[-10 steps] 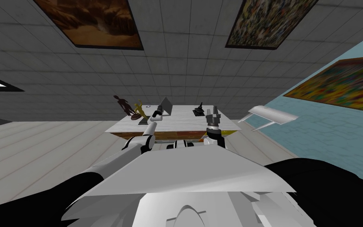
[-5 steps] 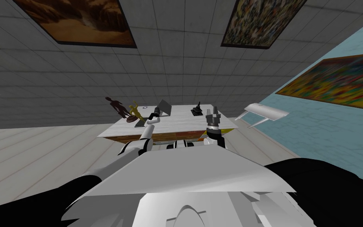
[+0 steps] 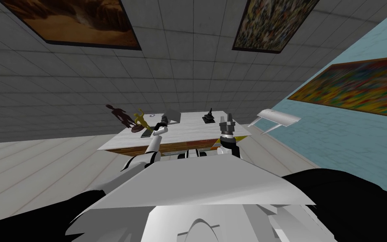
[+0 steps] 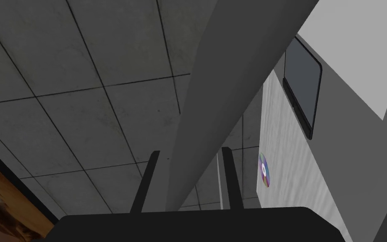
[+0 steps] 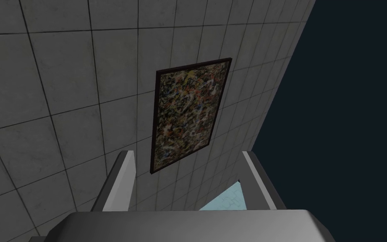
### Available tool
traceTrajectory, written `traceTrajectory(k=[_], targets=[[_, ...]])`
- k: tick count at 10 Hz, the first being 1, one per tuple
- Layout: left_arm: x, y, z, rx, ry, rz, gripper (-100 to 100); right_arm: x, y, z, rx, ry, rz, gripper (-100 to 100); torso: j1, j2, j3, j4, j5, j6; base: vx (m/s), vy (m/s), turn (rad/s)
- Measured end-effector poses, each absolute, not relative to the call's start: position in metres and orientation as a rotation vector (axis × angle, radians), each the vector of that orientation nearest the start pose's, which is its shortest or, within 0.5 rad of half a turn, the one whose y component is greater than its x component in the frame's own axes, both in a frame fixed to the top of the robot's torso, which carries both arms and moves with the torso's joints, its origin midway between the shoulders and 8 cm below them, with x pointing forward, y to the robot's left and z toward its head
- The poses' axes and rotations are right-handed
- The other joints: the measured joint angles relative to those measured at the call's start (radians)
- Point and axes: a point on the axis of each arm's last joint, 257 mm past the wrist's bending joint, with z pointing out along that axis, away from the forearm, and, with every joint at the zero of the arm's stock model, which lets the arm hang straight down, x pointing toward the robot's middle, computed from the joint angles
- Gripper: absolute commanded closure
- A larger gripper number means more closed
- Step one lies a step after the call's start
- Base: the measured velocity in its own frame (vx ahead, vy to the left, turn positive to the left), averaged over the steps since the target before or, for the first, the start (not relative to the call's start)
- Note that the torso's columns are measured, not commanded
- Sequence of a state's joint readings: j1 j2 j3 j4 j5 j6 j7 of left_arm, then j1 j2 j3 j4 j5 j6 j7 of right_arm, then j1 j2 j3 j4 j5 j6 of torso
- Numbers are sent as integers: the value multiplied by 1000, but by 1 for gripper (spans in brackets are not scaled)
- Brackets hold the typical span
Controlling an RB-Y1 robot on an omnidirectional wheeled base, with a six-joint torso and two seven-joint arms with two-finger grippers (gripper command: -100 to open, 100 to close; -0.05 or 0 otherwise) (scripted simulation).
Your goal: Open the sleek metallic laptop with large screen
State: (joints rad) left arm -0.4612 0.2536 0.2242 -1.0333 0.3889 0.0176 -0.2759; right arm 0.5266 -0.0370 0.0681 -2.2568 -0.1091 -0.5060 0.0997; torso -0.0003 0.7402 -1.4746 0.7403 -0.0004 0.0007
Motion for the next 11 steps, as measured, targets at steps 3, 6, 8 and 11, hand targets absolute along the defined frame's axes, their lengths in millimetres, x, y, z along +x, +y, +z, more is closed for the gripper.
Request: traceTrajectory(k=[3,6,8,11], targets=[[657,375,-192,-1317,1140,-1049,-100,347,-270,5,709,635,1327,0,-2,-1,0,-1,0,0,-14,-31,33],[664,380,-174,-1319,1151,-1052,-100,347,-270,5,709,635,1327,0,0,-1,-1,-1,0,-1,-19,-40,35],[670,385,-159,-1317,1157,-1057,-100,347,-270,5,709,635,1327,0,-1,1,0,0,-1,-1,-9,-22,7],[669,384,-163,-1324,1164,-1054,0,347,-270,5,709,635,1327,0,0,-1,0,0,0,-1,0,0,0]])
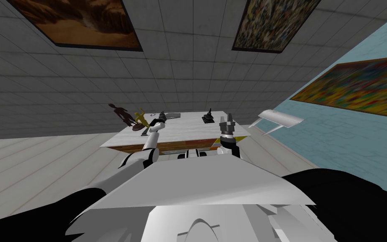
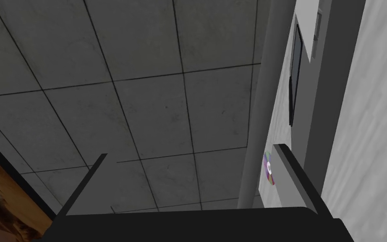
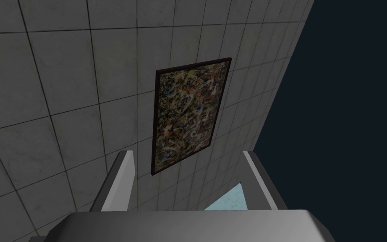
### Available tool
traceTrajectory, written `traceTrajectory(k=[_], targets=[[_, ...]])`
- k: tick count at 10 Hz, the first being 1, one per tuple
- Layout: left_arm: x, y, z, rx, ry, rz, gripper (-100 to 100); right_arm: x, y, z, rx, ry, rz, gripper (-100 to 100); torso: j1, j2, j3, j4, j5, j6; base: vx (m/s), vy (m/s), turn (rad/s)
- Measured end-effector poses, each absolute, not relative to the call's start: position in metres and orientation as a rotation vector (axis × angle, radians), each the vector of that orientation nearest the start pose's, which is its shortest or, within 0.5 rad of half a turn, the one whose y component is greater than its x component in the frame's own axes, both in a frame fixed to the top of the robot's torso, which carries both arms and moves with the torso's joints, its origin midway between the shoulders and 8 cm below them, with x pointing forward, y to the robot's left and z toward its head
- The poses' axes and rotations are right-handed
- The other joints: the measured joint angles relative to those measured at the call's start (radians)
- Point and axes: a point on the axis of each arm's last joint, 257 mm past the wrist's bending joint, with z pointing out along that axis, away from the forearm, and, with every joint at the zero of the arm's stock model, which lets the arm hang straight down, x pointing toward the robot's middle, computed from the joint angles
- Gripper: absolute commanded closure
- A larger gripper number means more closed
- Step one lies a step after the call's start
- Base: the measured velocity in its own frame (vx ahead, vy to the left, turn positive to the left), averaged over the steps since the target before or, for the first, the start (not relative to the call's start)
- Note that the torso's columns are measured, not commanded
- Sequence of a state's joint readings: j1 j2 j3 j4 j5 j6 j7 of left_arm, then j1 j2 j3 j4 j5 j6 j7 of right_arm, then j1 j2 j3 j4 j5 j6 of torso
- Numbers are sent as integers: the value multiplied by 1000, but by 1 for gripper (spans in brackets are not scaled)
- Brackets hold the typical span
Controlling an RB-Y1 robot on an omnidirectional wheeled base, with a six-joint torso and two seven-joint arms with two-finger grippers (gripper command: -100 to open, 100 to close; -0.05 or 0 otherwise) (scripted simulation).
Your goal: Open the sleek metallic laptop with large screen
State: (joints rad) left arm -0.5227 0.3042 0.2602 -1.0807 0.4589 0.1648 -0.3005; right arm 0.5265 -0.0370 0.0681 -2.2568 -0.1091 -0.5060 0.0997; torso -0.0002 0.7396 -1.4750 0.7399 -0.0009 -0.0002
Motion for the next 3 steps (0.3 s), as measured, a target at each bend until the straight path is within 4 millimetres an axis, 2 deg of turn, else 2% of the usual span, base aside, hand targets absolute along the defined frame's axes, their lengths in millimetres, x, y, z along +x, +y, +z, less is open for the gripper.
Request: traceTrajectory(k=[3], targets=[[670,383,-161,-1320,1164,-1055,0,347,-270,5,709,635,1327,0,1,-1,-1,-2,1,0,0,0,0]])
